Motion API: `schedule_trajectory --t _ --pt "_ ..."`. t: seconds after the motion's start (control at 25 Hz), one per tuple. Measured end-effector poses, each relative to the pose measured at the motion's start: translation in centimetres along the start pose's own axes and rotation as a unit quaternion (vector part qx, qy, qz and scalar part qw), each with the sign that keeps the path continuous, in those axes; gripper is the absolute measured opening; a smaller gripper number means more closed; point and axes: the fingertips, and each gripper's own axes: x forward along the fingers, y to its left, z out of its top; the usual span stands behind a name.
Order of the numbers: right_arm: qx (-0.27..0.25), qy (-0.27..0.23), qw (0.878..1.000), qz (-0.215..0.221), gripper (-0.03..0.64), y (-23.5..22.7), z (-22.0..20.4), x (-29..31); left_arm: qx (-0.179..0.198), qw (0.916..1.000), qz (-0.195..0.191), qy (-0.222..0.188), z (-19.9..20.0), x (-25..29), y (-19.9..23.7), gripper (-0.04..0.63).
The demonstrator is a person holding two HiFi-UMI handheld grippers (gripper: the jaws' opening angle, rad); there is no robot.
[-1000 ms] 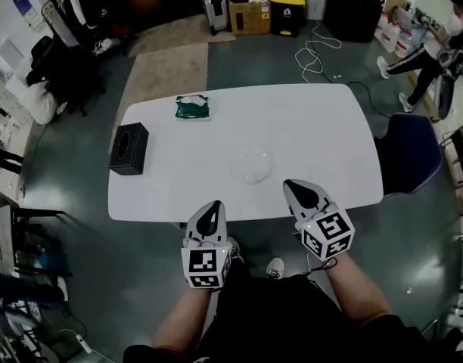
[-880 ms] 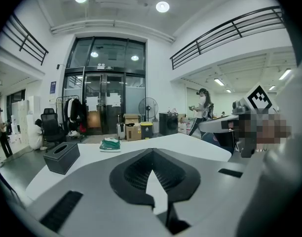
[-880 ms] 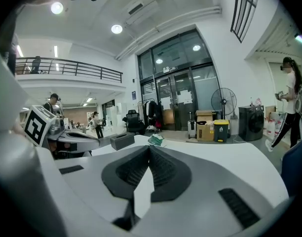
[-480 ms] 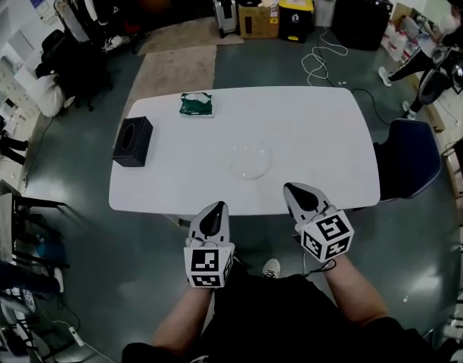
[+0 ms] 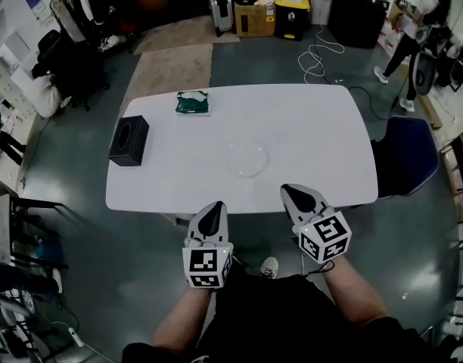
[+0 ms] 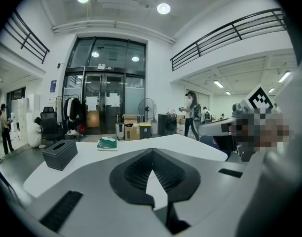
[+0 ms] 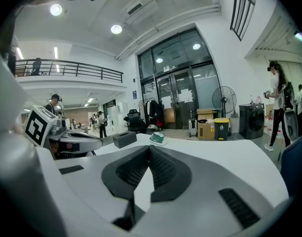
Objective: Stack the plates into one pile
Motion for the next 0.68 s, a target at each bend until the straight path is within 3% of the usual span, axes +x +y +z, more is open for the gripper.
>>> schedule_trajectory --t 0.68 --pt "-0.001 0.001 1.000 0.005 0.017 0.4 -1.0 -1.3 -0.001 1.0000 -0.003 0.001 -1.0 -0.8 -1.7 0.018"
